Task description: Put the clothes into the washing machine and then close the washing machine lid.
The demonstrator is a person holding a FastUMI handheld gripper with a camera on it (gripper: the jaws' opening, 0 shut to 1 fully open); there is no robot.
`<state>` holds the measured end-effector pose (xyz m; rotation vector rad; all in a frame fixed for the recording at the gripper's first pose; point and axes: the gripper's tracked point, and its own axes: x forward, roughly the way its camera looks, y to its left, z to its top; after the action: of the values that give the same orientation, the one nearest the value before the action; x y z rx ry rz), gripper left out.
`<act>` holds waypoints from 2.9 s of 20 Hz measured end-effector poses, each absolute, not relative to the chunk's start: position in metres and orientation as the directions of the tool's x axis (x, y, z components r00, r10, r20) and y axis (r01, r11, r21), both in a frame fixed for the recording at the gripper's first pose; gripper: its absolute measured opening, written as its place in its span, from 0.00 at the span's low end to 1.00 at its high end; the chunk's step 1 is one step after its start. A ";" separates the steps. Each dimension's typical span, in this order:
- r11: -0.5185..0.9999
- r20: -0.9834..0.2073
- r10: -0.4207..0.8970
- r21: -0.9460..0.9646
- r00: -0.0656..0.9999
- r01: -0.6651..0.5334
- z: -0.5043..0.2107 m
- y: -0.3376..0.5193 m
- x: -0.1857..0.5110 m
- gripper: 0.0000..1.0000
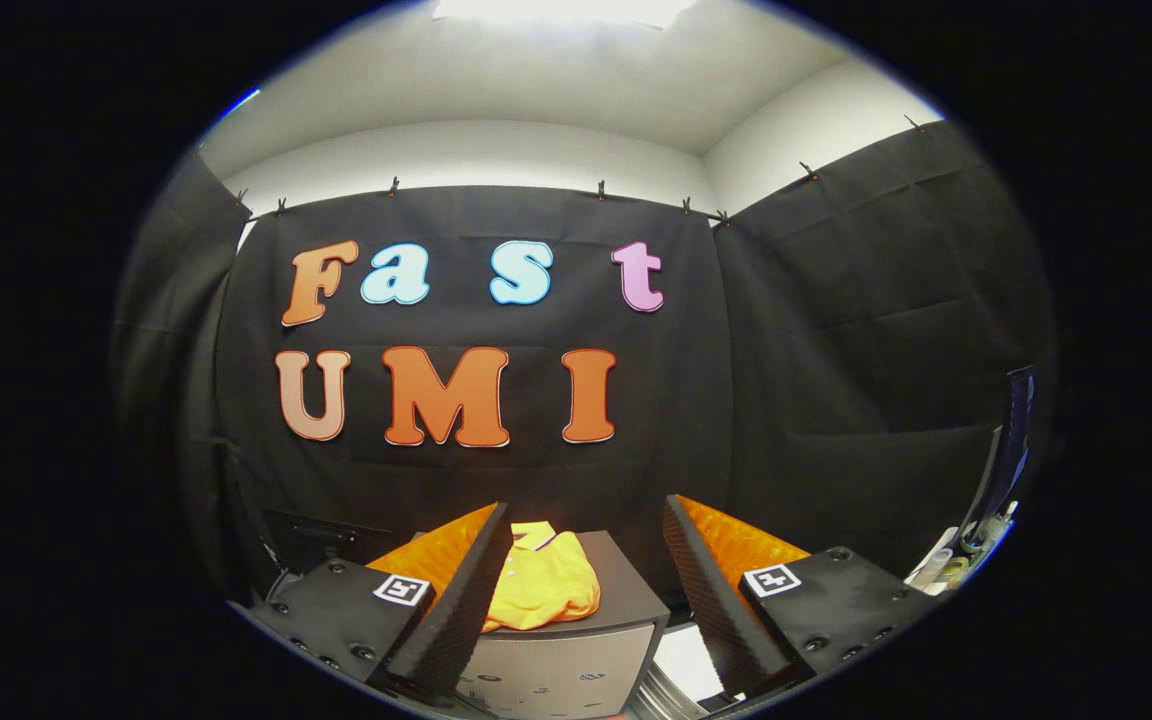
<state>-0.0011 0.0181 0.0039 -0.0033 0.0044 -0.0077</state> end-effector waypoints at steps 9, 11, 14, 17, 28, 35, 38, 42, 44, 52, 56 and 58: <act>1.000 0.018 0.003 0.024 1.000 -0.003 0.012 0.033 -0.004 0.98; 0.999 0.026 0.016 0.033 1.000 -0.017 0.016 0.035 0.000 0.98; 0.999 0.035 0.041 0.020 0.999 -0.042 0.021 0.042 0.004 0.98; 0.998 0.032 0.055 0.006 0.998 -0.056 0.022 0.047 0.013 0.98; 0.981 -0.161 0.181 -0.047 0.970 -0.191 -0.008 0.099 0.136 0.96; 0.983 -0.431 0.183 0.050 0.883 -0.179 -0.095 0.124 0.232 0.96; 0.984 -0.535 0.178 0.069 0.826 -0.166 -0.141 0.128 0.256 0.96; 0.981 -0.645 0.183 0.067 0.742 -0.184 -0.192 0.142 0.266 0.97; 0.980 -0.684 0.176 0.056 0.708 -0.189 -0.210 0.143 0.271 0.97; 0.977 -0.814 0.162 0.051 0.559 -0.209 -0.280 0.138 0.266 0.97; 0.973 -0.839 0.124 -0.004 0.530 -0.233 -0.285 0.138 0.268 0.96; 0.975 -0.863 0.107 -0.007 0.493 -0.224 -0.285 0.137 0.267 0.97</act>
<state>0.2673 0.1373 -0.2847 -0.1243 1.0365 0.2010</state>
